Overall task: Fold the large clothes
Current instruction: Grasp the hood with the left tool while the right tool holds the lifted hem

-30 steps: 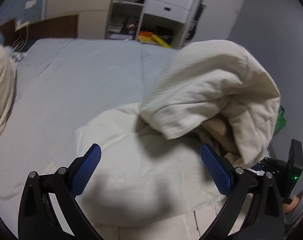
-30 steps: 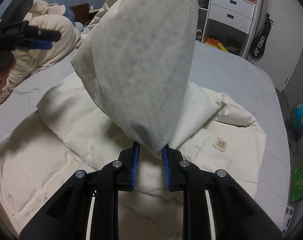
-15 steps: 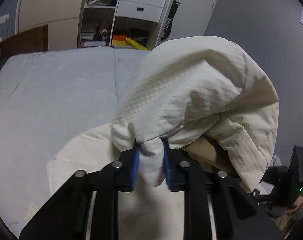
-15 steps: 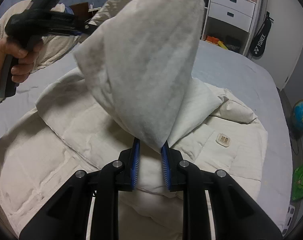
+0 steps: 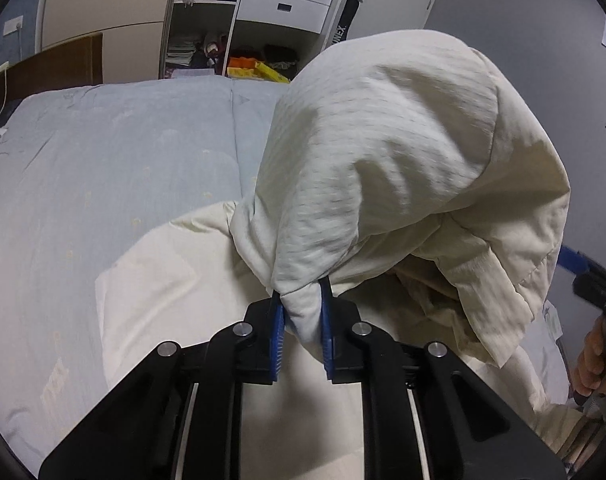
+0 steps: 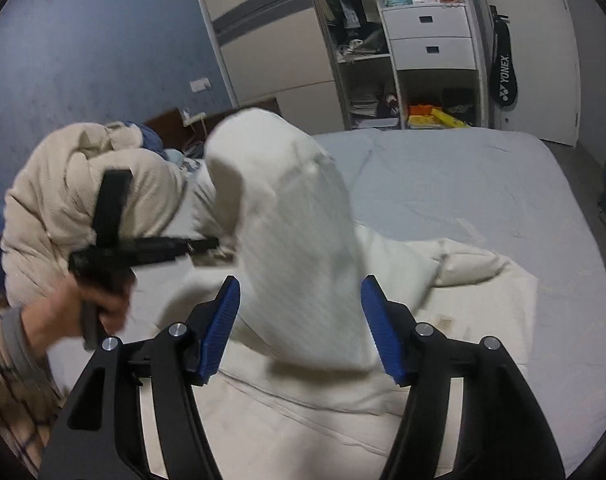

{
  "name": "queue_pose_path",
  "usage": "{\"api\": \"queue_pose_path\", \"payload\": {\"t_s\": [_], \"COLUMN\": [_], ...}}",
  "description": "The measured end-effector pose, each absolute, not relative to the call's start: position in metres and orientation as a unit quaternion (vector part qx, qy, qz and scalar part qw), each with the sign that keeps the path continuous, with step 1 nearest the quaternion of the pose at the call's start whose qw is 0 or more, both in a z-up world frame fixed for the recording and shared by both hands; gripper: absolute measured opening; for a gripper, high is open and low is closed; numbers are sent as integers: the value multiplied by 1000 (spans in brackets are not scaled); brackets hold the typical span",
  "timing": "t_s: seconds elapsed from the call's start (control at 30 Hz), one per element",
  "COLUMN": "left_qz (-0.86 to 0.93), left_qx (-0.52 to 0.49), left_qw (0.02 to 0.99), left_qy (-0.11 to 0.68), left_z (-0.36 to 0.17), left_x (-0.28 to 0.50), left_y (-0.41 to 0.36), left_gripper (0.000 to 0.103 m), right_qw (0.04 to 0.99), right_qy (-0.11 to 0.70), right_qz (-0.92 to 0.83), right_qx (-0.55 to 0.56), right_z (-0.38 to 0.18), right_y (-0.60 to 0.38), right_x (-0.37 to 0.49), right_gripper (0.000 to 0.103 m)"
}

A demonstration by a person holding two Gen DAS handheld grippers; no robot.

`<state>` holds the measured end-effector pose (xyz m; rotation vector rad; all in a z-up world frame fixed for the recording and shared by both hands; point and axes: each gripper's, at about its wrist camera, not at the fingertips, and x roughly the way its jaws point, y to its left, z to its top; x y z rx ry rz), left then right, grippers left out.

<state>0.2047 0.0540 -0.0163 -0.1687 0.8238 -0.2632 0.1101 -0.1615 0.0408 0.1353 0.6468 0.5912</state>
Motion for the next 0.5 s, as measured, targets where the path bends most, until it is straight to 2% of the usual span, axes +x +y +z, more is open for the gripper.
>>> {"api": "queue_pose_path", "payload": {"t_s": [0.2, 0.23, 0.27, 0.33, 0.4, 0.47, 0.5], "left_qz": [-124, -122, -119, -113, -92, -79, -76], "left_qx": [-64, -61, -58, -63, -63, -69, -75], "left_qw": [898, 897, 895, 890, 887, 888, 890], "left_qy": [417, 421, 427, 438, 448, 448, 443], "left_z": [-27, -30, -34, -38, -38, -32, -27], "left_x": [196, 195, 193, 191, 188, 183, 179], "left_y": [58, 58, 60, 66, 74, 81, 84], "left_gripper": [15, 15, 15, 18, 25, 56, 60], "right_qw": [899, 900, 903, 904, 905, 904, 904], "right_qy": [323, 324, 323, 325, 312, 298, 292], "right_qz": [295, 289, 283, 275, 277, 275, 275], "right_qx": [34, 15, -8, -51, -88, -134, -147], "right_z": [35, 32, 28, 19, 15, 12, 12], "right_y": [-119, -111, -105, -92, -84, -75, -72], "right_x": [133, 138, 138, 136, 128, 117, 113], "right_gripper": [58, 51, 27, 20, 17, 16, 16]}}
